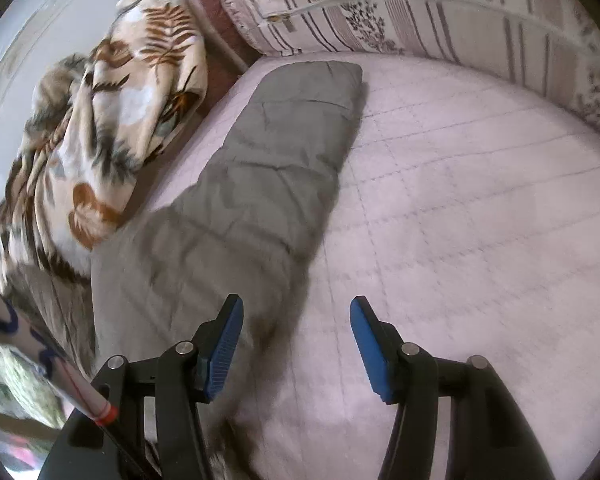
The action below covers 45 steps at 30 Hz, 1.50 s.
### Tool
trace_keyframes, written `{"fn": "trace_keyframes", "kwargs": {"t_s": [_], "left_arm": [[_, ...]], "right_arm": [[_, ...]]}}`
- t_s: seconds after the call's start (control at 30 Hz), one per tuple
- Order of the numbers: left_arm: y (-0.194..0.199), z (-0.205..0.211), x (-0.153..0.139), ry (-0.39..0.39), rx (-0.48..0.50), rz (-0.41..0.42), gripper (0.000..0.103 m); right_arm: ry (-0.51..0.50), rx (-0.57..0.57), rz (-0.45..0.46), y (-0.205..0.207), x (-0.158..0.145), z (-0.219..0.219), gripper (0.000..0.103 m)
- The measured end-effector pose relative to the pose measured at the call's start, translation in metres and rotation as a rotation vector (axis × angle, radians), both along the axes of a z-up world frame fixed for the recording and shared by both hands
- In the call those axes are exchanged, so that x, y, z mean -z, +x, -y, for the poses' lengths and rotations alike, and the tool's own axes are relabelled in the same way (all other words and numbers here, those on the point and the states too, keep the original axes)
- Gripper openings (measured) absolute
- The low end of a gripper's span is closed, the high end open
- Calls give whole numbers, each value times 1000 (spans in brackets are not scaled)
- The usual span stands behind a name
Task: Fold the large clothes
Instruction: 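Reach the right tool to the other sleeve and grasp its cuff, then lift the sleeve with the right tool and fold it across the body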
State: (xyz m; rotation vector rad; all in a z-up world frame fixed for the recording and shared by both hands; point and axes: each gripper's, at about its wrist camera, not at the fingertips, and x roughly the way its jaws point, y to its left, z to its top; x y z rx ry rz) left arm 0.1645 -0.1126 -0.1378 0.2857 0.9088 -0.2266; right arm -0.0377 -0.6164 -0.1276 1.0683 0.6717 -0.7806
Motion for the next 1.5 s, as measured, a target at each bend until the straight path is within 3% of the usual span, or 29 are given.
{"fn": "trace_keyframes", "kwargs": {"t_s": [0.27, 0.37, 0.4, 0.43, 0.5, 0.63, 0.73, 0.97, 1.1, 1.2, 1.33, 1.5], "left_arm": [[3, 10, 7, 49, -17, 43, 78], [2, 13, 8, 76, -15, 60, 78], [1, 13, 8, 80, -15, 64, 78], [1, 14, 8, 83, -14, 67, 78], [1, 13, 8, 81, -15, 67, 78], [0, 15, 9, 83, -17, 61, 79], [0, 14, 8, 84, -16, 57, 79], [-7, 6, -2, 61, -10, 56, 79], [-18, -11, -25, 4, -3, 94, 79], [-18, -32, -44, -44, -30, 127, 79], [-4, -64, -58, -97, -101, 125, 79], [9, -94, -71, -149, -171, 127, 79]], "right_arm": [[87, 40, 110, 14, 29, 27, 61], [57, 36, 70, 26, 27, 31, 60], [38, 30, 39, 31, 24, 31, 51], [20, 19, 14, 37, 21, 30, 31], [29, -11, 9, 43, 21, 32, 17], [-42, -48, -25, 52, -2, 24, 9], [-119, -84, -31, 54, -39, 11, 9], [-314, -229, 15, 73, -149, -64, 8], [-388, -372, 33, 96, -186, -132, 8], [-430, -487, 24, 115, -192, -188, 8], [-448, -617, 4, 139, -176, -249, 8], [-387, -724, -35, 165, -123, -304, 8]]}}
